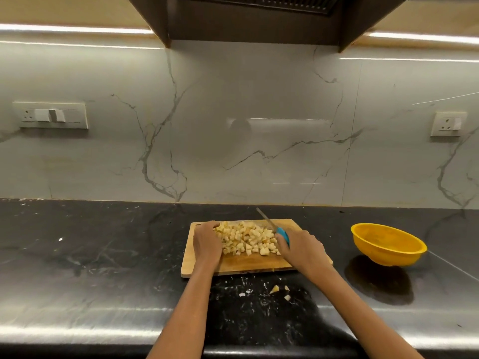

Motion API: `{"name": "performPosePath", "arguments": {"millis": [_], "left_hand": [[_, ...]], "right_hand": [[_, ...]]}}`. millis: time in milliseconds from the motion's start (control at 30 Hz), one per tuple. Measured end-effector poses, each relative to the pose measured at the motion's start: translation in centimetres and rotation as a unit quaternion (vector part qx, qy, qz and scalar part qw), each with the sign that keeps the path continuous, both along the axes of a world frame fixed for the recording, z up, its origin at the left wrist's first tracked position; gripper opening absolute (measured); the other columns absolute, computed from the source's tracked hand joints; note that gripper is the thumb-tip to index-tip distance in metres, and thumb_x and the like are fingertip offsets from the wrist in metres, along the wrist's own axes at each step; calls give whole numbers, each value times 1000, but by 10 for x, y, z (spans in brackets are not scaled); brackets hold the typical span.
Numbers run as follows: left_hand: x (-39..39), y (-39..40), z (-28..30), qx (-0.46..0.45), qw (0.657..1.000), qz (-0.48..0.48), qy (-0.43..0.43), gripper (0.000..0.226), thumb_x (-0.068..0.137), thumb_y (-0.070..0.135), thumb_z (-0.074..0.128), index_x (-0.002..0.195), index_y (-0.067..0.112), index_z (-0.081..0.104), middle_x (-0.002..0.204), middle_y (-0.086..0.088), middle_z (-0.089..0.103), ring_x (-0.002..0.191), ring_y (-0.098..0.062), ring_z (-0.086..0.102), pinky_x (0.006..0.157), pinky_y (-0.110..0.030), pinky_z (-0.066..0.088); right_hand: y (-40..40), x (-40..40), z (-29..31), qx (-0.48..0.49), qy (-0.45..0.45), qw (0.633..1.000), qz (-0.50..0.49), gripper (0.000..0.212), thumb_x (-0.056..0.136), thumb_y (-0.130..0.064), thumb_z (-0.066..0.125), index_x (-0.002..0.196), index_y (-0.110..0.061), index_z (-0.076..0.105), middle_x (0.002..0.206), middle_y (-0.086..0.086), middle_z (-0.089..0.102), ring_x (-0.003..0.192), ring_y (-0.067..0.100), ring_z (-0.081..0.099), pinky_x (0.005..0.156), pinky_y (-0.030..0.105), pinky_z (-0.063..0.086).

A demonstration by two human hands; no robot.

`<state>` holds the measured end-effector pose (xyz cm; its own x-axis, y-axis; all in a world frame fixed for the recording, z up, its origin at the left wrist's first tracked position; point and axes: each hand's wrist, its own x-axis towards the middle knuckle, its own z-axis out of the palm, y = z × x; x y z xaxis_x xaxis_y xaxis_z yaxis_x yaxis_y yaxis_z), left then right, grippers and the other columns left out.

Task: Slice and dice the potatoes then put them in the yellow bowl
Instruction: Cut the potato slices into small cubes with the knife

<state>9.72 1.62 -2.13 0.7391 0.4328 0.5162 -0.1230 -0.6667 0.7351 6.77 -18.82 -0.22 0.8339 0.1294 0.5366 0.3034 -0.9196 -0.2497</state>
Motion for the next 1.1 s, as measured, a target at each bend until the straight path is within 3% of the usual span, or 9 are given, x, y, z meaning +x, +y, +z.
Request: {"name": "performPosePath", "arguments": {"millis": [100,200,267,367,467,667,767,900,1100], "left_hand": [[4,-2,1,14,1000,-15,-24,37,86,-13,44,101,8,70,109,-11,67,107,-21,58,87,-22,41],[6,-2,6,30,996,-21,-82,46,76,-22,42,88,13,69,100,-6,67,100,-18,55,76,-17,37],[5,-5,9,56,993,-36,-101,52,71,-26,39,89,14,67,99,-2,66,103,-16,51,75,-18,36],[4,-10,11,100,987,-54,-114,58,68,-28,37,96,14,65,103,1,63,106,-15,47,75,-13,34],[5,-14,9,142,982,-68,-100,58,71,-26,41,102,16,66,110,1,59,110,-15,44,73,-10,33],[3,-28,8,213,959,-147,-115,51,69,-26,51,93,15,70,113,-5,58,113,-18,44,82,-13,34],[3,-33,5,253,950,-154,-95,51,73,-21,49,98,18,69,123,-3,53,120,-17,38,92,-16,32],[5,-34,4,319,942,-100,-18,55,83,-8,47,124,27,57,141,0,36,133,-19,24,115,-44,18],[8,-40,3,297,943,-128,-80,56,70,-20,48,107,18,65,126,-7,52,124,-24,39,105,-41,35]], "right_hand": [[-7,4,0,-87,-79,993,-18,31,96,-46,46,99,-18,59,63,-14,36,45,3,30,45,15,24],[-7,6,8,-147,-137,980,-6,31,71,-47,78,68,-20,62,49,-17,14,33,4,4,39,10,-3],[-9,13,6,-159,-153,975,-1,31,63,-49,82,66,-23,66,41,-13,31,35,3,11,40,11,-9],[-10,11,0,-186,-152,971,10,40,81,-55,64,96,-18,71,61,-7,61,46,1,33,41,9,5],[-13,14,-3,-185,-116,975,44,53,96,-56,33,130,-20,52,101,-3,65,78,7,58,50,12,25],[-10,11,0,-221,-74,972,18,57,97,-59,27,135,-21,47,111,-4,63,91,8,61,69,17,42],[-10,10,1,-242,-58,968,12,58,97,-59,27,134,-19,46,112,-3,62,93,10,60,71,19,43],[-8,9,-1,-259,-61,964,20,57,97,-58,27,132,-18,48,115,-1,60,94,11,58,70,20,40],[-10,9,-1,-245,-54,968,14,57,97,-57,27,135,-18,45,118,-1,60,98,11,59,71,19,38]]}}
